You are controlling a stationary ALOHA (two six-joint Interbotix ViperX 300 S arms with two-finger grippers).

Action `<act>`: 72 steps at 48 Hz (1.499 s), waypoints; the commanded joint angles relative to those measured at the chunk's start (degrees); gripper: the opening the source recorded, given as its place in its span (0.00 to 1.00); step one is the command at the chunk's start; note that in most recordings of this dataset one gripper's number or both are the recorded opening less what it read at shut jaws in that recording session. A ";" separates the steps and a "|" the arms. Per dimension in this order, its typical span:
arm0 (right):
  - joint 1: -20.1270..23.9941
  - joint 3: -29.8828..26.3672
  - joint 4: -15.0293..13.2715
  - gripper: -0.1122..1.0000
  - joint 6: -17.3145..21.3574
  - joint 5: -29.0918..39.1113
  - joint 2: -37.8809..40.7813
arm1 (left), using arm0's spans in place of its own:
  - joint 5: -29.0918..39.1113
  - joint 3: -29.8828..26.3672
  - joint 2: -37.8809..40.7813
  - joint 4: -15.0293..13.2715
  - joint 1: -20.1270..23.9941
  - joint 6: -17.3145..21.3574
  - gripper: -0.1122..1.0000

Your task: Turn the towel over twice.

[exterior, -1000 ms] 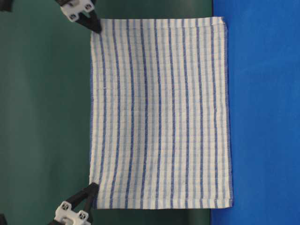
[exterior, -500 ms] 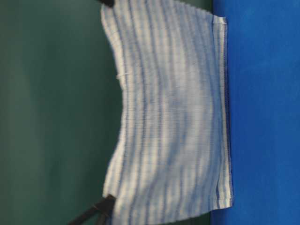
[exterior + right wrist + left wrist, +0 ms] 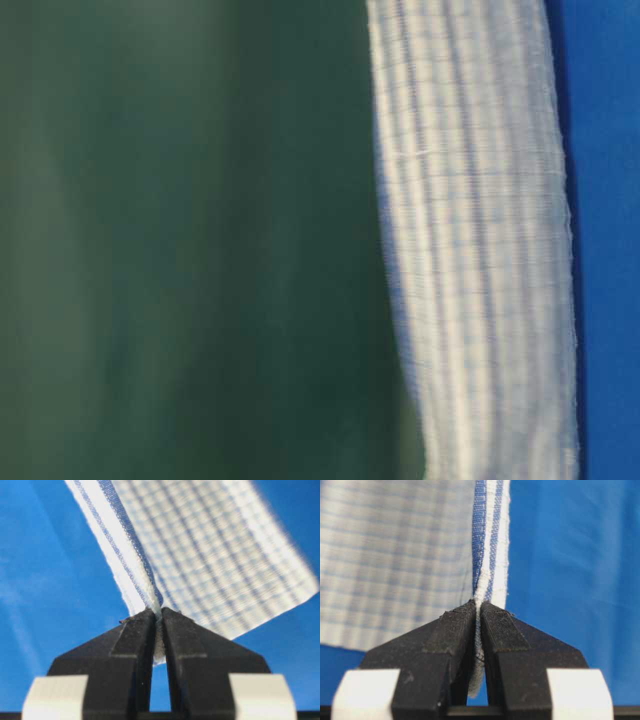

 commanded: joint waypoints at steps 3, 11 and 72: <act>3.16 0.62 0.00 0.18 2.55 -3.52 2.90 | -2.29 0.79 2.02 0.00 -3.96 -1.49 0.13; 6.68 1.85 0.00 0.18 6.15 -7.73 8.09 | -5.62 1.05 5.10 0.00 -8.53 -3.08 0.13; 13.01 1.93 1.76 0.55 9.49 -12.04 17.23 | -8.79 -0.88 14.41 -0.09 -16.35 -4.57 0.60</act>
